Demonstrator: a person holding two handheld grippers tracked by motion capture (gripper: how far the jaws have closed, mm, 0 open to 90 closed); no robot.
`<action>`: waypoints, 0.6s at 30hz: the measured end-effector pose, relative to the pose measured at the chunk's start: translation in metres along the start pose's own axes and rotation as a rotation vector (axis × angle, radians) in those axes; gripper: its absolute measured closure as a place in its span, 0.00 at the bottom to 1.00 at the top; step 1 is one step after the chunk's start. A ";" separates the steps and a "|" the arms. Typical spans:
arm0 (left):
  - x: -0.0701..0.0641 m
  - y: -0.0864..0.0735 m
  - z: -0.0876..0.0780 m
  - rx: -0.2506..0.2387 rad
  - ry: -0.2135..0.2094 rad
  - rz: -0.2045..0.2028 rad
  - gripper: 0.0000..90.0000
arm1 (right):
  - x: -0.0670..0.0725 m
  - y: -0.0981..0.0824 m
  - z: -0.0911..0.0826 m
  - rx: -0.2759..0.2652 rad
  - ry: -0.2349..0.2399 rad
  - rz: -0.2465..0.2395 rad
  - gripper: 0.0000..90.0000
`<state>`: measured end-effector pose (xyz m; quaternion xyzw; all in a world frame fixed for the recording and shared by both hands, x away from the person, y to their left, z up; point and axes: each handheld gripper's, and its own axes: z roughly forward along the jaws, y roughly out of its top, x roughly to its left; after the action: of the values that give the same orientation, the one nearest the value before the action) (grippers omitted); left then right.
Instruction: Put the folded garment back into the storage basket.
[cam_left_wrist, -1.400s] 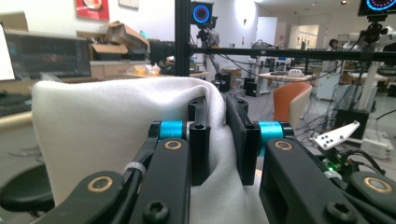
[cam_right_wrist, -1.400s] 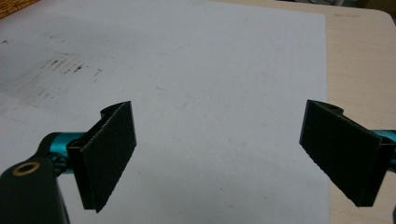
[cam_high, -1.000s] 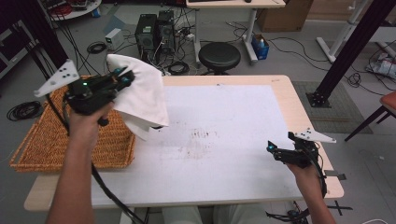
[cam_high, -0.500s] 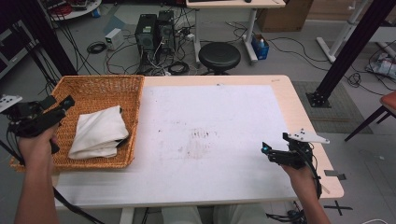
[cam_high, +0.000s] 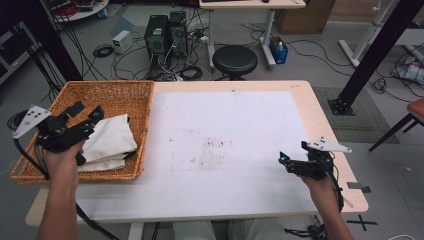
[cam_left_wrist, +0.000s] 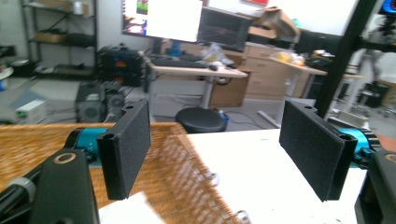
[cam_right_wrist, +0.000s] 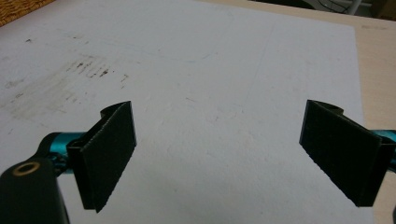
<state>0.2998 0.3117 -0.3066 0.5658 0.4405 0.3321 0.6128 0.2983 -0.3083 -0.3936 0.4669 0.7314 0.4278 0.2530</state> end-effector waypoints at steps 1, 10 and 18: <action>-0.005 -0.001 0.003 0.003 -0.011 0.006 0.28 | 0.000 0.000 0.000 -0.001 0.000 -0.001 0.11; -0.042 -0.011 0.021 0.030 -0.101 0.029 0.27 | 0.003 0.006 0.000 -0.014 0.018 -0.013 0.11; -0.075 -0.024 0.038 0.046 -0.149 0.041 0.27 | 0.006 0.011 -0.002 -0.033 0.039 -0.029 0.11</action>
<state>0.3028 0.2254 -0.3193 0.6117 0.3896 0.2915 0.6238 0.2993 -0.3014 -0.3828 0.4435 0.7358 0.4450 0.2526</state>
